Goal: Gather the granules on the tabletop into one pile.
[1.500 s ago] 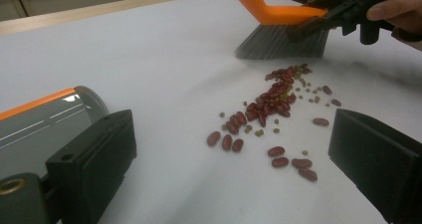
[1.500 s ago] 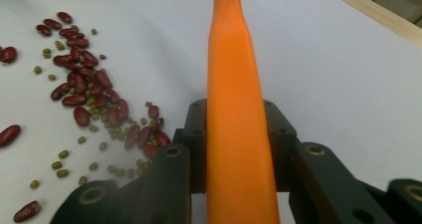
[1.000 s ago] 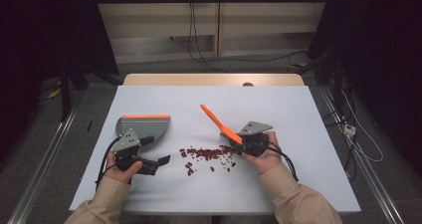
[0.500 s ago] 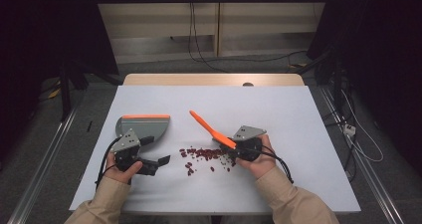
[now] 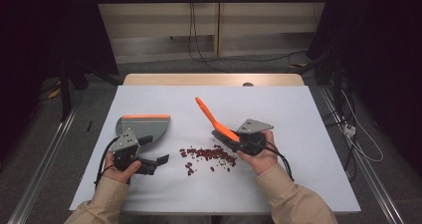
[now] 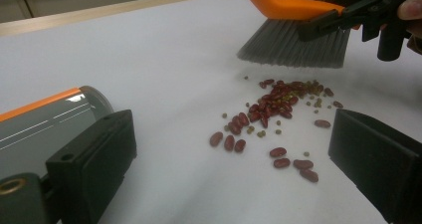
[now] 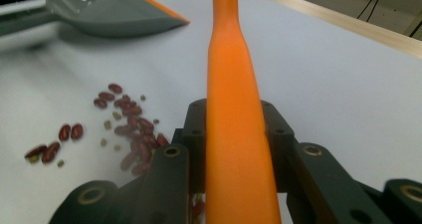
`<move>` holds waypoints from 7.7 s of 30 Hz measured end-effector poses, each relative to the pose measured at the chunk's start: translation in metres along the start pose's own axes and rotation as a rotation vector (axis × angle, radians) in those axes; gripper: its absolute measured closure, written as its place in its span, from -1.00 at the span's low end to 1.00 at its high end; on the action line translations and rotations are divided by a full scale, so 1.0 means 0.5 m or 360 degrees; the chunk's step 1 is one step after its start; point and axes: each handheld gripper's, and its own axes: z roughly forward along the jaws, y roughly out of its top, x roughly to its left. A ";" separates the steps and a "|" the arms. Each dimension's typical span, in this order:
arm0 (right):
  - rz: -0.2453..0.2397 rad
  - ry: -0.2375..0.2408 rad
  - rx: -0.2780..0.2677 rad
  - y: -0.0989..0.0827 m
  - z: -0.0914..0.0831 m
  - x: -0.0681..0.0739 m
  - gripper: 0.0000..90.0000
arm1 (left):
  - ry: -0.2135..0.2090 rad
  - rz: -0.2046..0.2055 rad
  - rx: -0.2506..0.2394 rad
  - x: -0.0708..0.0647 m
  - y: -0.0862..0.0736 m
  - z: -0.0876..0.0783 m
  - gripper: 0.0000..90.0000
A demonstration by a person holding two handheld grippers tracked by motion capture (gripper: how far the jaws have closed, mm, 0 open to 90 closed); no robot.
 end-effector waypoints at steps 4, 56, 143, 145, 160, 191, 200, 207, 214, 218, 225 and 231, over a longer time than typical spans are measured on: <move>0.0118 0.0011 -0.0070 0.011 0.003 0.012 0.59 | 0.0000 -0.0003 -0.0009 0.000 0.001 -0.002 -0.90; 0.0564 0.0114 0.0016 -0.004 0.118 0.164 0.57 | 0.0022 -0.0001 -0.0049 0.006 0.001 -0.023 -0.89; 0.0791 -0.0133 -0.0016 -0.043 0.045 0.048 0.58 | 0.0014 0.0013 -0.0007 -0.001 0.000 -0.008 -0.90; 0.0800 -0.0125 -0.0025 -0.042 0.043 0.049 0.58 | 0.0013 0.0013 -0.0010 -0.001 0.000 -0.008 -0.90; 0.0658 -0.0013 -0.0187 0.032 0.029 0.007 0.59 | 0.0010 0.0004 -0.0010 0.002 0.000 -0.009 -0.90; -0.0325 0.0382 -0.0102 0.016 0.146 -0.119 0.59 | 0.0009 -0.0022 0.0013 0.006 -0.003 -0.001 -0.90; -0.0453 0.0546 -0.0080 0.008 0.126 -0.113 0.59 | 0.0017 -0.0020 0.0015 0.007 -0.003 -0.002 -0.90; -0.0530 0.0629 -0.0069 -0.004 0.102 -0.094 0.58 | 0.0017 -0.0024 0.0014 0.006 -0.003 -0.003 -0.90; -0.0563 0.0659 -0.0066 -0.014 0.080 -0.081 0.58 | 0.0018 -0.0017 0.0022 0.005 -0.003 -0.002 -0.90; -0.0550 0.0669 -0.0085 -0.020 0.073 -0.073 0.58 | 0.0020 -0.0013 0.0023 0.005 -0.003 -0.002 -0.90; -0.0532 0.0679 -0.0109 -0.026 0.064 -0.063 0.59 | 0.0016 -0.0001 0.0033 0.004 -0.003 0.001 -0.90; -0.0480 0.0669 -0.0143 -0.018 0.068 -0.061 0.59 | 0.0017 0.0000 0.0033 0.004 -0.003 0.000 -0.90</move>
